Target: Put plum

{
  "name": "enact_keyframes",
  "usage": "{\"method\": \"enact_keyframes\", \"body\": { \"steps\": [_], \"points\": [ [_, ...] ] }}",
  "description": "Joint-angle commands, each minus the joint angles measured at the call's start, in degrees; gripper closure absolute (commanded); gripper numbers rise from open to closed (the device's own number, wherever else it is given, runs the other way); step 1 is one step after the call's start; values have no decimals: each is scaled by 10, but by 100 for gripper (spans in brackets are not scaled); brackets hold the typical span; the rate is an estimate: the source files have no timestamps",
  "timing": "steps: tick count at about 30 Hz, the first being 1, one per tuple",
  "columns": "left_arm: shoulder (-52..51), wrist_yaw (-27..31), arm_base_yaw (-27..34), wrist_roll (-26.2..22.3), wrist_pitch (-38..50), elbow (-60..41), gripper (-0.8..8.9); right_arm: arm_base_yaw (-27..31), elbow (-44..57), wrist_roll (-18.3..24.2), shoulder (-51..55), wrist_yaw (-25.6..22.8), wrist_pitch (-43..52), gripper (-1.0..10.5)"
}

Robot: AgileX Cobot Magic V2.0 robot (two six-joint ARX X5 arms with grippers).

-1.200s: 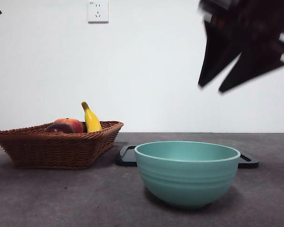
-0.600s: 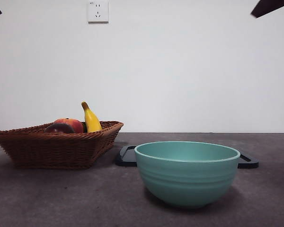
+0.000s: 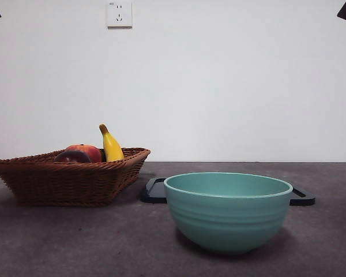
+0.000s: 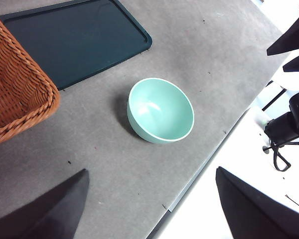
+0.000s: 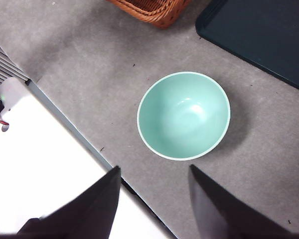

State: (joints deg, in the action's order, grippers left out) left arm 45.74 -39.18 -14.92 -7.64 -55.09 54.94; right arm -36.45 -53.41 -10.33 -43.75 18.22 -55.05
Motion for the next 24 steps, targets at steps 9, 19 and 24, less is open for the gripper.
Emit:
{"method": "enact_keyframes", "body": {
  "steps": [9, 19, 24],
  "points": [
    [2, -3, -3, -6, 3, 8, 467, -5, -9, 5, -3, 0, 3, 733],
    [2, -3, -3, -6, 2, 8, 806, -5, -9, 8, -3, -2, 5, 939],
    [2, -3, -3, -6, 3, 8, 806, -5, -9, 5, -3, -2, 14, 939]
  ]
}}
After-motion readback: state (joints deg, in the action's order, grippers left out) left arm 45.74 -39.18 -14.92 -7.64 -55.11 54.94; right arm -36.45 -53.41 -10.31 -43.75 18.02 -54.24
